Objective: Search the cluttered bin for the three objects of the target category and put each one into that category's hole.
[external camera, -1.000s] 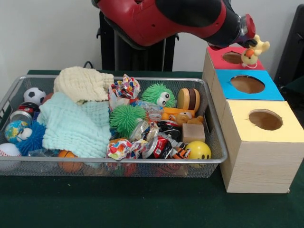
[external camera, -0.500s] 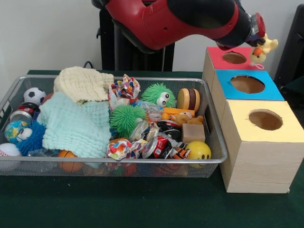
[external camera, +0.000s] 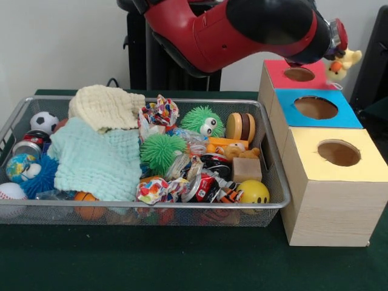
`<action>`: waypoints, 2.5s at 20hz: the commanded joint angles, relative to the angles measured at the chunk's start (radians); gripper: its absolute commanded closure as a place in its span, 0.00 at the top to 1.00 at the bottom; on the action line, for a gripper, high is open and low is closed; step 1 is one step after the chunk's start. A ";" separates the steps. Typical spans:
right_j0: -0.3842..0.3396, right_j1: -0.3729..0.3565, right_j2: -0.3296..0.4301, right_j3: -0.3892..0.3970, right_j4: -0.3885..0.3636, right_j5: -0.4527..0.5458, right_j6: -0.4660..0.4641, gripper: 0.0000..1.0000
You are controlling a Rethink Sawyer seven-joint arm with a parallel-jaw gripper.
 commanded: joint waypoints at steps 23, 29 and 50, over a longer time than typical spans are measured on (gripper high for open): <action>0.001 0.085 -0.139 -0.197 -0.127 0.236 0.024 0.00; 0.007 0.081 -0.136 -0.219 -0.118 0.260 0.043 0.00; 0.014 0.021 -0.148 -0.146 -0.072 0.292 0.127 0.00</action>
